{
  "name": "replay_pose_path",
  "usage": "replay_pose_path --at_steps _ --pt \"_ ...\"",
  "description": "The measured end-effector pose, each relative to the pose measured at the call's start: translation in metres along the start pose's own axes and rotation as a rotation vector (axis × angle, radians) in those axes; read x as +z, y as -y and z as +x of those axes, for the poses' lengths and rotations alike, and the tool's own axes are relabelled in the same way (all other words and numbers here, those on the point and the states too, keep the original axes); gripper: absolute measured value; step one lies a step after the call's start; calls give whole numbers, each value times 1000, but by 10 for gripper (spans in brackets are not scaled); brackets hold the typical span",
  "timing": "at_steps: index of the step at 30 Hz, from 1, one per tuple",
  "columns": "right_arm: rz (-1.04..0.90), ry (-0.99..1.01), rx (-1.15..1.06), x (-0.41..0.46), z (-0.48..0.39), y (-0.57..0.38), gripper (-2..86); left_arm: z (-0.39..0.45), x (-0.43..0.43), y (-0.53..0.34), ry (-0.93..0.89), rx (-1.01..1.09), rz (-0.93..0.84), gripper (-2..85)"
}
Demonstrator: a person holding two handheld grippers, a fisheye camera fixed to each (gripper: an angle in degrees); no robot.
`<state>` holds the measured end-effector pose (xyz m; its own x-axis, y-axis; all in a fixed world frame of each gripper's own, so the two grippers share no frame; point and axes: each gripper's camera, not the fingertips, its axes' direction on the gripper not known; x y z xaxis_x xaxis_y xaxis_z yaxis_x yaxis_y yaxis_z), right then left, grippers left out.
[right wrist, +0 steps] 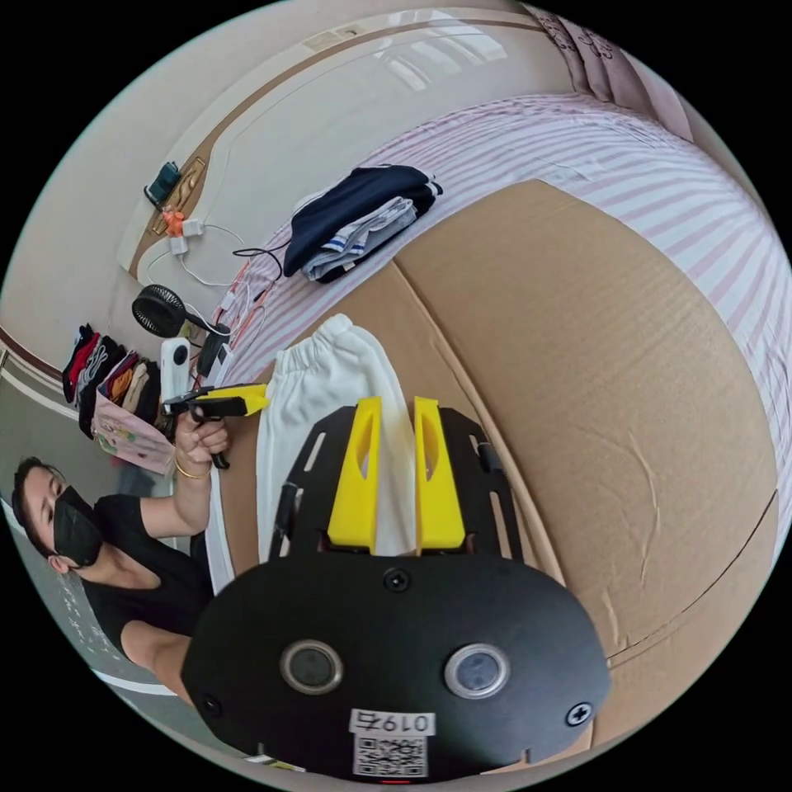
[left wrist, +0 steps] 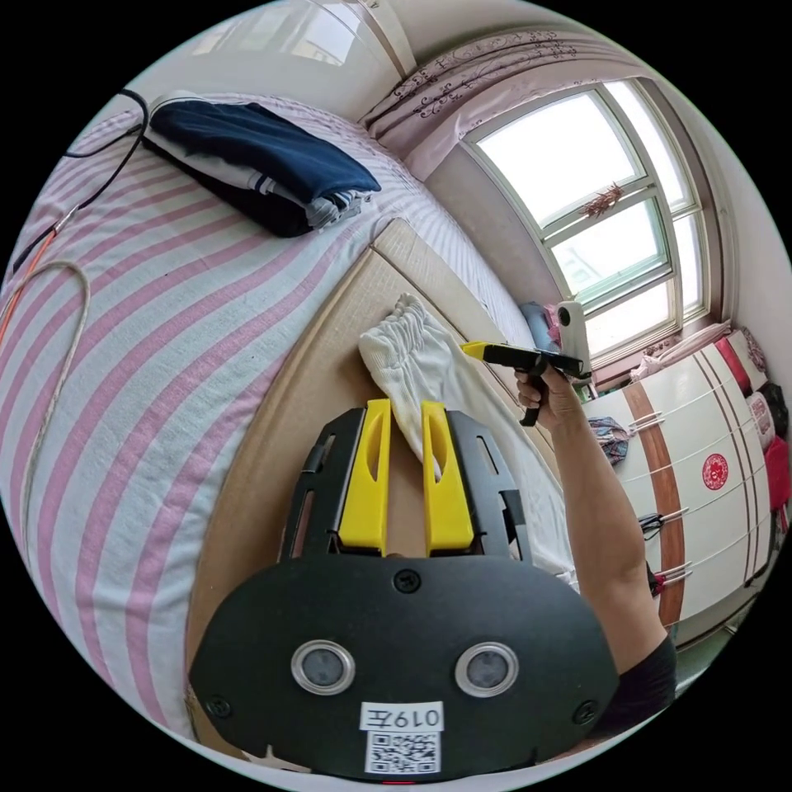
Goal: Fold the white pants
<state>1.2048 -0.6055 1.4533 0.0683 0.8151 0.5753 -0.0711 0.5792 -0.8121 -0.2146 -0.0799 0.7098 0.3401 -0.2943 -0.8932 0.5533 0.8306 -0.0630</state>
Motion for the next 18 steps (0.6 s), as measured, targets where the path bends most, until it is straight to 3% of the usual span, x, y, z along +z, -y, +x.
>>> replay_pose_path --at_steps 8,18 --pt "1 -87 -73 5 3 -21 -2 3 5 0 17 24 -43 19" --pt "66 -154 -78 6 17 -51 54 1 -9 -1 22 11 20 20"
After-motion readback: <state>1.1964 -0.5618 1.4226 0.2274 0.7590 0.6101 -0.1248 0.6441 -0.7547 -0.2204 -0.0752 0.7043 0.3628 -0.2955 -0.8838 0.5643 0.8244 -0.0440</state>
